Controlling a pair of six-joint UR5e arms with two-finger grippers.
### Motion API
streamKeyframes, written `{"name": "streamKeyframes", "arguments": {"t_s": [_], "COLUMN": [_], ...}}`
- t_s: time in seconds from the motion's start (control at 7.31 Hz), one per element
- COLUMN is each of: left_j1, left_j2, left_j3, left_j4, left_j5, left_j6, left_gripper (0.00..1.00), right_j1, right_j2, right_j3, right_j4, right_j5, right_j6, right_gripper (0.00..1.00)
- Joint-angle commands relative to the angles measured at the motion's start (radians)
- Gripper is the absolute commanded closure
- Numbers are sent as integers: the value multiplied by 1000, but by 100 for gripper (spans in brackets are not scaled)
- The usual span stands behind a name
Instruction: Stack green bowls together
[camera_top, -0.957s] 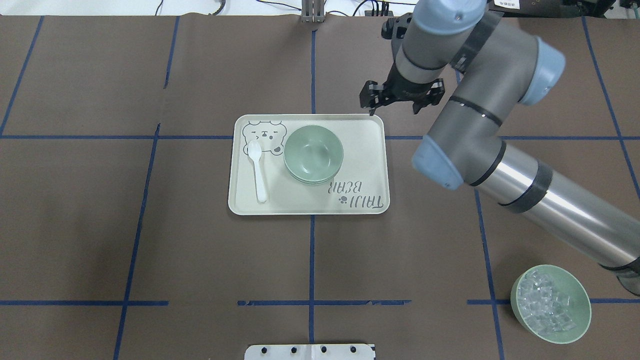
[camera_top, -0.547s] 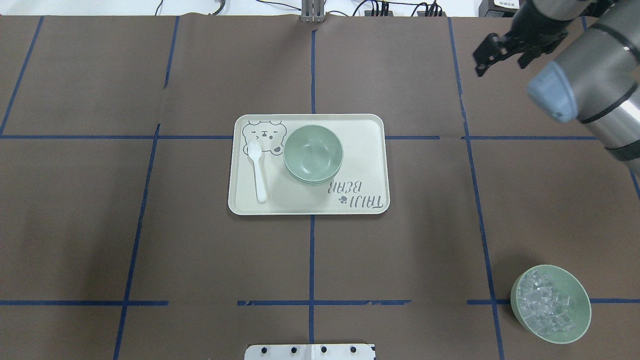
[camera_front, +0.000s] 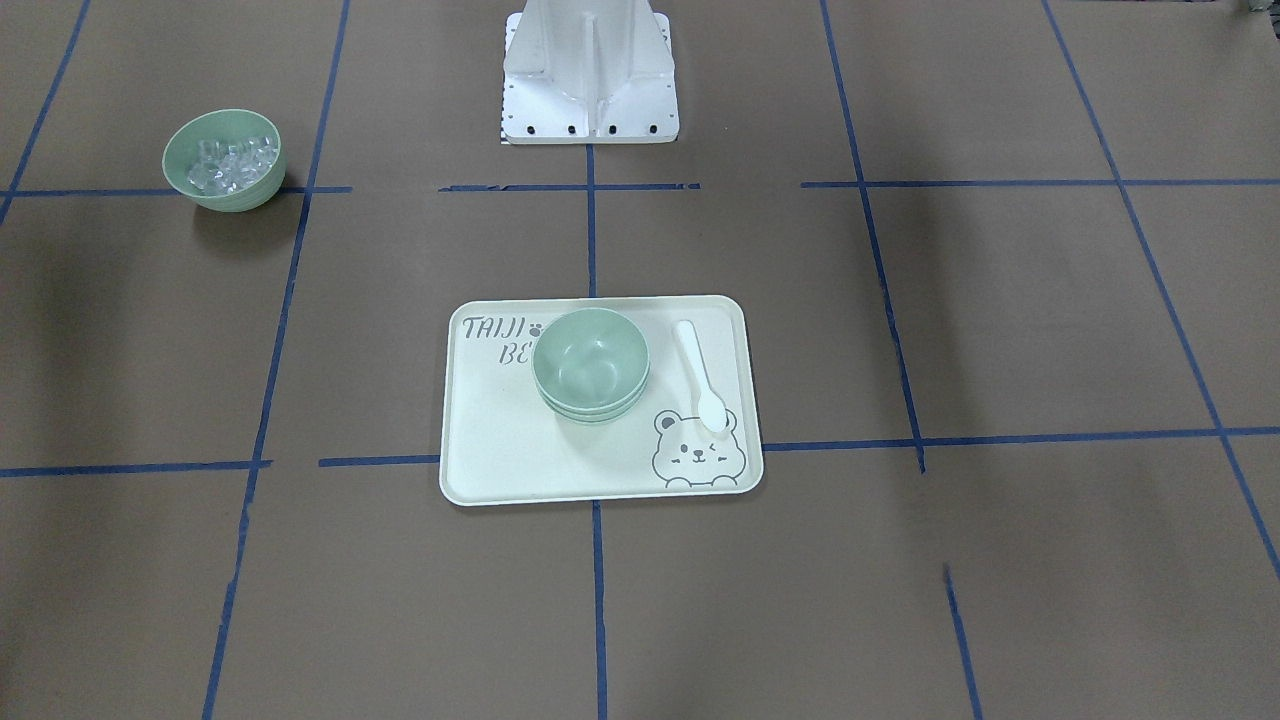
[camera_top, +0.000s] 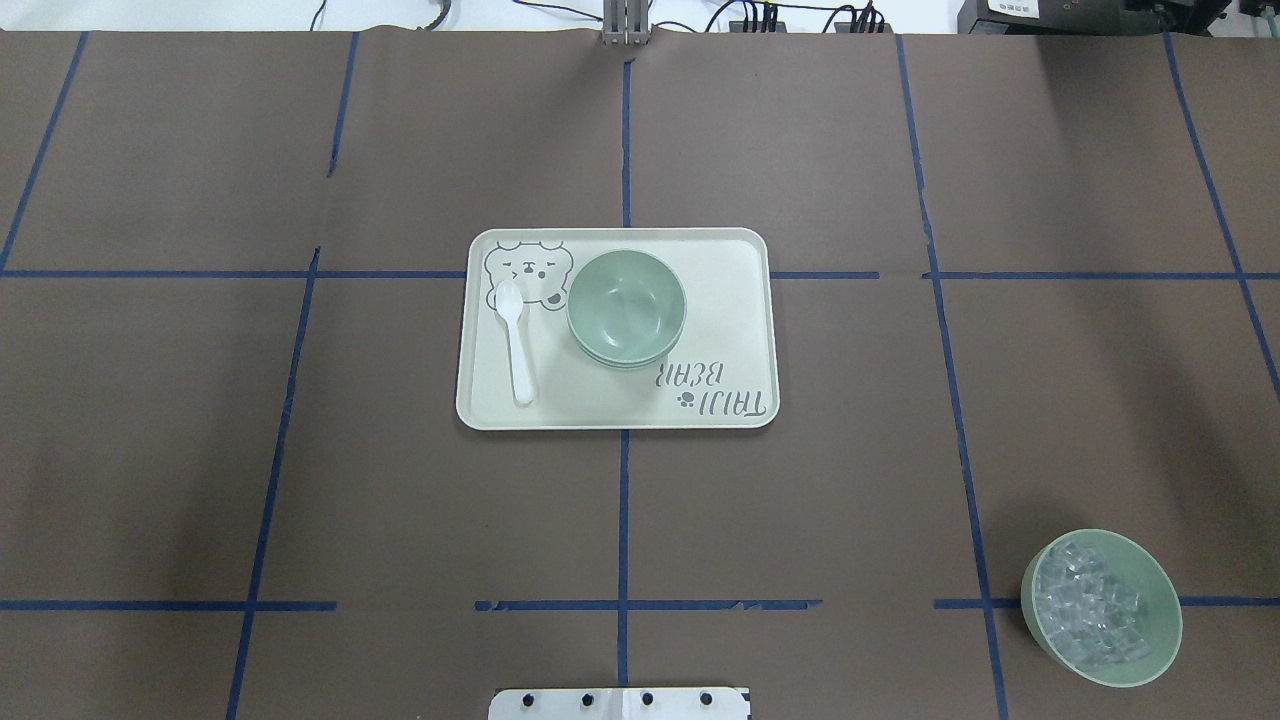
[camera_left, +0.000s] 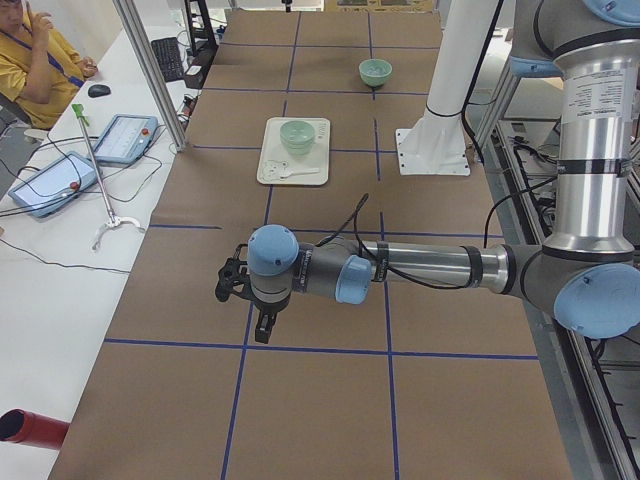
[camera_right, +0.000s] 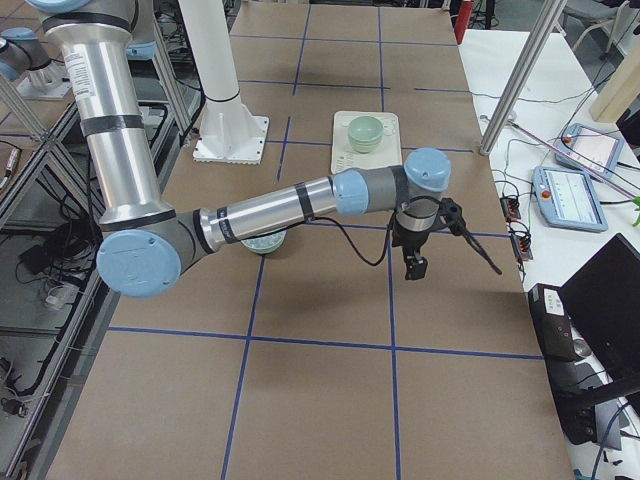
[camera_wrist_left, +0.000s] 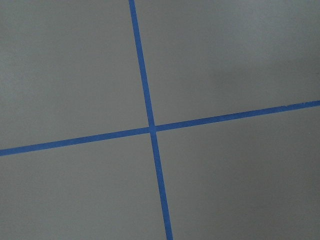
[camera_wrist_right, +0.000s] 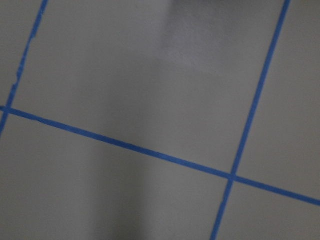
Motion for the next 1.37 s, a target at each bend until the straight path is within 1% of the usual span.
{"name": "streamKeyframes", "arguments": {"t_s": [0.0,0.14,0.27,0.68,1.23], "left_j1": [-2,0,0,-2,0], "left_j2": [19,17,14,17,16], "left_j3": [-4,10,22,19,18], "left_j4": [-7,2,-14,-13,-12], "left_j5": [46,42,38,51,51], "left_j6": [0,0,3,-8,-8], "left_gripper": [0,0,0,0,0], "right_j1": [58,71,80,98,98], "right_j2": [-125,-144,-153,-150,-171], "right_j3": [0,3,1,4,3], "right_j4": [4,4,4,6,21], "right_j5": [-5,-7,-2,-14,-14], "right_j6": [-14,-17,-14,-19,-23], "right_gripper": [0,0,0,0,0]}}
